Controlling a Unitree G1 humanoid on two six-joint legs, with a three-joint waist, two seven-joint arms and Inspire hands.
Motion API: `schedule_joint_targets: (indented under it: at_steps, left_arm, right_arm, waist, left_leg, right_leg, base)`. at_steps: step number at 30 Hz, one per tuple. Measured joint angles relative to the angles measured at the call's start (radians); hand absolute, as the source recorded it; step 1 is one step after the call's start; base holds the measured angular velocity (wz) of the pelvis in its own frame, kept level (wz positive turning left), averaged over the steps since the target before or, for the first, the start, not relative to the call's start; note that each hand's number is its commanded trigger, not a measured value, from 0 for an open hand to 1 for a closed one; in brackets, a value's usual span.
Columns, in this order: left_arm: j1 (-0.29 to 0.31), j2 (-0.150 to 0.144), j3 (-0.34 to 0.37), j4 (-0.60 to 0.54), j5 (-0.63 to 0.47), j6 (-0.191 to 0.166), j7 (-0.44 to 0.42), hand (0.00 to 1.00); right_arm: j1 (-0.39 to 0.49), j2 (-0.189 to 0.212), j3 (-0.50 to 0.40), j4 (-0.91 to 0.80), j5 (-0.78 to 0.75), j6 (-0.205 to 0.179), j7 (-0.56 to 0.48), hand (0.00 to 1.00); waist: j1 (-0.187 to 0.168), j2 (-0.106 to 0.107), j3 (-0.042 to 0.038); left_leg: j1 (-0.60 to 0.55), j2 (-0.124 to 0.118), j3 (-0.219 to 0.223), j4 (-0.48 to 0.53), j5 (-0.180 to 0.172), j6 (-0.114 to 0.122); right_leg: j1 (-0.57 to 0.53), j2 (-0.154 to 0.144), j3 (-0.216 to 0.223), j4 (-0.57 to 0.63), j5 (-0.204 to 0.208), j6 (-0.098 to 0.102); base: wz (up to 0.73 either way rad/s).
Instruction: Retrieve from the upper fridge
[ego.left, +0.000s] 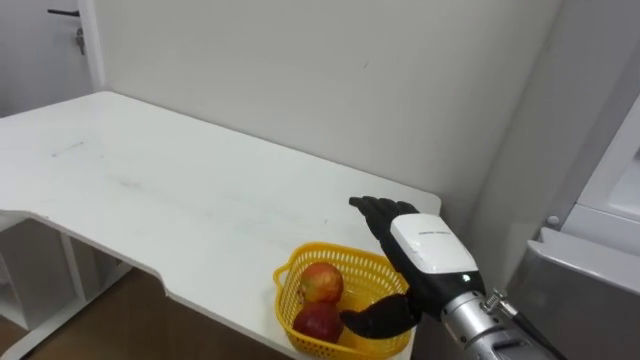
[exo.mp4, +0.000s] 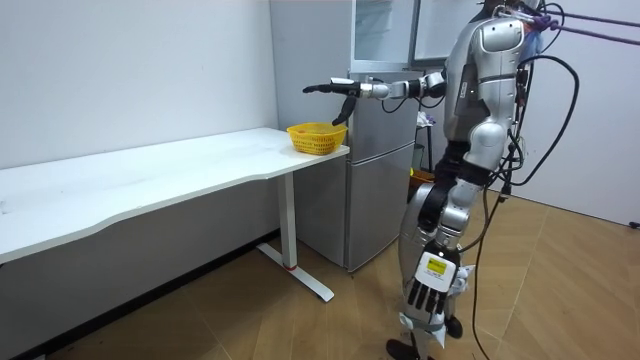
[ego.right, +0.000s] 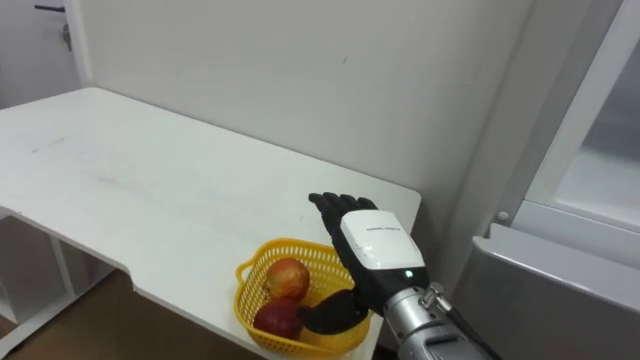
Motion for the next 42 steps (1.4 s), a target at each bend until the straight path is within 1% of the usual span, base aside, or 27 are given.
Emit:
schedule_joint_targets:
  at_steps: [7,10,13,15,19,21,22,23,24,25,26,27,28,30,33,34,35,36,37,38,40,42]
  left_arm:
    - [0.003,0.000,0.000,0.000,0.000,0.000,-0.009,0.00]
    - [0.003,0.000,0.000,0.000,-0.002,0.000,-0.011,0.00]
    - [0.001,-0.001,0.000,0.000,-0.003,0.000,-0.011,0.00]
    - [0.002,-0.003,-0.002,0.000,-0.004,0.001,-0.005,0.00]
    - [0.000,-0.012,-0.002,0.000,-0.004,0.002,0.004,0.00]
    - [0.001,-0.016,-0.001,0.000,-0.003,0.002,0.004,0.00]
    - [0.002,-0.018,-0.001,0.000,-0.004,0.002,0.004,0.00]
    - [0.003,-0.020,0.000,-0.001,-0.004,0.001,0.005,0.00]
    - [0.002,-0.020,0.000,-0.001,-0.005,-0.001,0.008,0.00]
    - [0.003,-0.020,0.000,0.000,-0.005,-0.002,0.013,0.00]
    - [0.008,-0.020,0.000,0.001,-0.005,-0.004,0.022,0.00]
    - [0.007,-0.020,-0.001,0.010,-0.006,-0.009,0.024,0.00]
    - [0.008,-0.021,-0.001,0.014,-0.006,-0.011,0.025,0.00]
    - [0.002,-0.021,-0.001,0.039,-0.006,-0.024,0.036,0.00]
    - [-0.002,-0.022,0.001,0.052,-0.005,-0.025,0.042,0.00]
    - [-0.003,-0.021,0.002,0.051,-0.006,-0.026,0.043,0.00]
    - [-0.003,-0.023,0.011,0.051,-0.005,-0.030,0.044,0.00]
    - [-0.003,-0.024,0.025,0.051,-0.005,-0.034,0.049,0.00]
    - [-0.002,-0.025,0.029,0.051,-0.006,-0.036,0.054,0.00]
    - [-0.002,-0.026,0.029,0.050,-0.009,-0.039,0.067,0.00]
    - [-0.001,-0.029,0.029,0.049,-0.025,-0.040,0.080,0.00]
    - [0.001,-0.033,0.029,0.049,-0.037,-0.040,0.086,0.00]
  right_arm:
    - [0.000,0.008,-0.003,-0.017,0.001,0.000,0.000,0.00]
    - [0.000,0.017,-0.021,-0.044,0.002,0.000,-0.001,0.00]
    - [0.000,0.018,-0.033,-0.071,0.011,0.000,-0.002,0.00]
    - [0.000,0.018,-0.035,-0.110,0.034,-0.001,-0.003,0.00]
    - [0.001,0.018,-0.050,-0.158,0.062,0.000,-0.002,0.00]
    - [0.001,0.020,-0.075,-0.207,0.089,-0.002,-0.003,0.00]
    - [0.001,0.020,-0.081,-0.220,0.094,-0.003,-0.005,0.00]
    - [0.002,0.020,-0.094,-0.245,0.109,-0.003,-0.009,0.00]
    - [0.002,0.020,-0.106,-0.261,0.130,-0.010,-0.022,0.00]
    - [0.002,0.019,-0.111,-0.268,0.141,-0.014,-0.028,0.00]
    - [0.002,0.019,-0.121,-0.277,0.159,-0.025,-0.039,0.00]
    - [0.002,0.020,-0.135,-0.281,0.173,-0.037,-0.050,0.00]
    - [0.002,0.020,-0.142,-0.282,0.178,-0.042,-0.056,0.00]
    - [0.002,0.020,-0.182,-0.305,0.207,-0.055,-0.070,0.00]
    - [0.005,0.019,-0.221,-0.336,0.223,-0.060,-0.093,0.00]
    - [0.005,0.019,-0.245,-0.361,0.230,-0.061,-0.102,0.00]
    - [0.007,0.018,-0.270,-0.395,0.234,-0.062,-0.114,0.00]
    - [0.008,0.017,-0.294,-0.431,0.244,-0.071,-0.134,0.00]
    - [0.008,0.016,-0.305,-0.447,0.252,-0.078,-0.146,0.00]
    - [0.008,0.014,-0.327,-0.479,0.273,-0.091,-0.164,0.00]
    - [0.008,0.011,-0.356,-0.512,0.313,-0.104,-0.190,0.00]
    - [0.022,0.012,-0.384,-0.530,0.352,-0.118,-0.220,0.00]
  waist:
    - [-0.006,0.000,-0.0001]
    - [-0.010,0.000,0.0003]
    - [-0.016,0.001,0.0011]
    - [-0.028,0.006,0.0042]
    - [-0.040,0.019,0.0049]
    - [-0.052,0.032,0.0022]
    - [-0.053,0.037,0.0006]
    - [-0.057,0.046,-0.0019]
    - [-0.061,0.051,-0.0048]
    - [-0.065,0.051,-0.0066]
    - [-0.078,0.057,-0.0104]
    - [-0.090,0.061,-0.0086]
    - [-0.098,0.062,-0.0095]
    - [-0.123,0.062,-0.0082]
    - [-0.145,0.060,-0.0095]
    - [-0.164,0.058,-0.0104]
    - [-0.170,0.058,-0.0104]
    - [-0.178,0.059,-0.0103]
    - [-0.187,0.062,-0.0084]
    - [-0.199,0.061,-0.0092]
    - [-0.208,0.065,-0.0072]
    - [-0.233,0.069,-0.0081]
  left_leg:
    - [0.004,0.000,-0.001,-0.001,0.000,0.000]
    - [0.002,0.000,0.000,0.000,0.000,0.000]
    - [0.000,0.000,0.000,0.002,0.000,0.000]
    - [-0.001,0.000,0.000,0.003,0.000,0.000]
    - [-0.001,0.000,0.006,0.003,0.000,0.000]
    - [0.005,0.000,0.016,0.000,0.000,0.000]
    - [0.008,0.000,0.020,-0.002,0.000,0.000]
    - [0.011,0.000,0.025,-0.005,0.000,0.001]
    - [0.020,0.000,0.030,-0.013,0.002,0.003]
    - [0.025,0.000,0.033,-0.017,0.003,0.003]
    - [0.031,0.001,0.034,-0.022,0.004,0.003]
    - [0.044,0.001,0.038,-0.029,0.006,0.004]
    - [0.047,0.001,0.040,-0.030,0.006,0.004]
    - [0.049,0.001,0.043,-0.031,0.006,0.004]
    - [0.053,0.001,0.048,-0.034,0.006,0.004]
    - [0.053,0.001,0.049,-0.034,0.006,0.004]
    - [0.056,0.002,0.055,-0.034,0.006,0.004]
    - [0.059,0.002,0.059,-0.035,0.006,0.004]
    - [0.059,0.002,0.059,-0.034,0.006,0.004]
    - [0.062,0.003,0.061,-0.035,0.006,0.004]
    - [0.076,0.005,0.076,-0.041,0.005,0.004]
    - [0.088,0.006,0.084,-0.046,0.005,0.004]
  right_leg:
    - [0.004,0.000,0.000,0.000,0.000,0.000]
    - [0.003,0.000,0.001,0.000,0.000,0.000]
    - [0.002,-0.001,0.001,0.000,0.000,0.000]
    - [0.001,-0.001,0.001,0.000,0.000,0.000]
    - [-0.001,-0.001,0.012,0.001,0.000,0.000]
    - [-0.001,-0.001,0.021,0.001,0.000,0.000]
    - [-0.001,0.000,0.025,0.001,0.000,0.000]
    - [-0.002,0.000,0.029,0.000,0.000,0.000]
    - [0.000,0.000,0.032,0.001,0.000,0.000]
    - [0.002,0.000,0.035,0.001,0.000,0.000]
    - [0.005,0.000,0.040,0.001,0.000,0.000]
    - [0.014,0.000,0.044,0.000,0.000,0.000]
    - [0.016,0.000,0.045,0.000,0.000,0.000]
    - [0.017,0.000,0.050,0.000,0.000,0.000]
    - [0.015,0.000,0.054,0.001,0.000,0.000]
    - [0.013,0.000,0.058,0.001,0.000,0.000]
    - [0.012,0.001,0.061,0.001,0.000,0.000]
    - [0.011,0.001,0.065,0.001,0.000,0.000]
    - [0.011,0.002,0.066,0.000,0.000,0.000]
    - [0.012,0.002,0.069,0.000,0.000,0.000]
    - [0.017,0.004,0.081,0.000,0.000,0.000]
    - [0.025,0.005,0.085,0.000,0.000,0.000]
  base:
    - [0.00]
    - [0.00]
    - [0.00]
    - [0.00]
    - [-0.03]
    - [-0.10]
    - [-0.13]
    - [-0.14]
    - [-0.12]
    - [-0.09]
    - [-0.06]
    - [-0.05]
    - [-0.06]
    - [-0.05]
    - [-0.07]
    - [-0.08]
    - [-0.13]
    - [-0.12]
    - [-0.07]
    - [-0.08]
    - [-0.17]
    - [-0.10]
